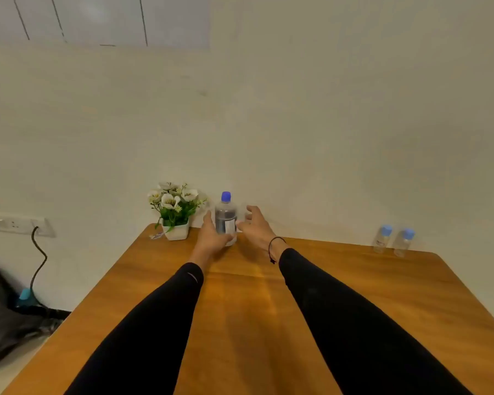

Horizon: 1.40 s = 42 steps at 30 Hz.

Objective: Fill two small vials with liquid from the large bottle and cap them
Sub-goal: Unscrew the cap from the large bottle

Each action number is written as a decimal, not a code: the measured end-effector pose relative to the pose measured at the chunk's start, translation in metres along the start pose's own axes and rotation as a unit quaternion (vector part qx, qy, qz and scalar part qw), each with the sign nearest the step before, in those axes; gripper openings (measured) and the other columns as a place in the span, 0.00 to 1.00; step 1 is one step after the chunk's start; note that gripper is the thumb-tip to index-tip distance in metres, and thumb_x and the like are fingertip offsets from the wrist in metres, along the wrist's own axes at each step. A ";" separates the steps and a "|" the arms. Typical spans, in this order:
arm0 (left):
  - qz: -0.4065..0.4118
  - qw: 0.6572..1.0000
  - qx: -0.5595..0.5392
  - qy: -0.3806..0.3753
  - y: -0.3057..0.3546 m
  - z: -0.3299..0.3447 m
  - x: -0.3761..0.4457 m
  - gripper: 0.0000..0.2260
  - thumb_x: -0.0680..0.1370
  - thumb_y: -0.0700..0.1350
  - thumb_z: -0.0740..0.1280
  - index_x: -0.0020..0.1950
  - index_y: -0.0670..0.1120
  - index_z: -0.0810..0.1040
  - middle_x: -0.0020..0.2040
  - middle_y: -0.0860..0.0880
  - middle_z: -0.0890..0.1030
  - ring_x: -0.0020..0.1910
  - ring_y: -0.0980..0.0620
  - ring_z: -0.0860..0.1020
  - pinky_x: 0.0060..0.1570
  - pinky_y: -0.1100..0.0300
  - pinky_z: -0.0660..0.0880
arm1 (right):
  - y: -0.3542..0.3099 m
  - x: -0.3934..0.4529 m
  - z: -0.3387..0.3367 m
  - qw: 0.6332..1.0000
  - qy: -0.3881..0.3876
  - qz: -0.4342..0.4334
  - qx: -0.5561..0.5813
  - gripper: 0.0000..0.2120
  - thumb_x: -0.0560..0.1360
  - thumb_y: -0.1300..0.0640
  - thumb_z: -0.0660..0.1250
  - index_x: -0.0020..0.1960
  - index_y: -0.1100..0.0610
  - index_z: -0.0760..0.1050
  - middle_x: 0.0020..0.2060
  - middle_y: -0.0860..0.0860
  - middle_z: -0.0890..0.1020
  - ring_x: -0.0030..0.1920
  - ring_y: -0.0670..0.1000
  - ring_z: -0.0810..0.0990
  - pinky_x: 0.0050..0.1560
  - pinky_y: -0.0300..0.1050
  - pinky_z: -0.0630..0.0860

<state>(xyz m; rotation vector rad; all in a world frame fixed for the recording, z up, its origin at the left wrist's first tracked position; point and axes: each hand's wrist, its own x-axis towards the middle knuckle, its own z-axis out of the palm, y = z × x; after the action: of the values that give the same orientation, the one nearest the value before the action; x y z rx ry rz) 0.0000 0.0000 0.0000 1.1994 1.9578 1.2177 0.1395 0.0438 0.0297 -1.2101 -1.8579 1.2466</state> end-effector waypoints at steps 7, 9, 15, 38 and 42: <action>0.019 0.998 -0.037 -0.046 -0.010 -0.003 0.008 0.32 0.82 0.36 0.70 0.83 0.44 0.60 0.77 0.41 0.73 0.77 0.40 0.72 0.71 0.50 0.72 | 0.008 0.012 0.027 0.999 -0.020 0.009 0.027 0.27 0.81 0.63 0.66 0.77 0.53 0.63 0.72 0.55 0.74 0.70 0.56 0.75 0.72 0.56 0.74; 0.042 0.998 -0.003 -0.038 -0.015 -0.006 0.007 0.29 0.83 0.38 0.70 0.82 0.44 0.62 0.76 0.41 0.75 0.76 0.41 0.74 0.70 0.50 0.73 | 0.011 0.011 0.030 1.000 -0.007 -0.003 0.021 0.24 0.82 0.62 0.66 0.75 0.53 0.64 0.69 0.55 0.76 0.66 0.56 0.77 0.69 0.56 0.77; 0.083 0.994 0.032 -0.063 -0.027 -0.020 -0.036 0.31 0.81 0.43 0.74 0.80 0.45 0.64 0.75 0.44 0.76 0.73 0.44 0.76 0.70 0.48 0.76 | 0.013 -0.028 0.021 0.998 -0.027 -0.052 -0.031 0.22 0.84 0.58 0.67 0.75 0.52 0.64 0.56 0.52 0.76 0.51 0.49 0.79 0.46 0.39 0.79; 0.131 0.984 0.122 0.017 -0.022 0.010 -0.333 0.25 0.75 0.65 0.71 0.65 0.55 0.69 0.53 0.54 0.83 0.46 0.52 0.81 0.38 0.56 0.72 | 0.043 -0.321 -0.020 0.994 -0.048 -0.070 -0.075 0.21 0.79 0.48 0.73 0.67 0.45 0.67 0.60 0.47 0.76 0.54 0.42 0.79 0.47 0.35 0.75; 0.131 0.983 0.127 0.033 -0.015 0.013 -0.343 0.31 0.72 0.71 0.67 0.68 0.56 0.66 0.54 0.53 0.84 0.46 0.51 0.83 0.40 0.51 0.80 | 0.022 -0.337 -0.038 0.987 -0.011 -0.082 -0.139 0.27 0.78 0.42 0.72 0.72 0.45 0.66 0.62 0.45 0.74 0.54 0.43 0.78 0.47 0.39 0.78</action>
<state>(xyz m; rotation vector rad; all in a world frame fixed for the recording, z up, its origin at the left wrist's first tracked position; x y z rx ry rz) 0.1625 -0.3012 -0.0233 1.6077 2.1024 1.1690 0.3188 -0.2445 0.0289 -1.1581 -2.1541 0.9381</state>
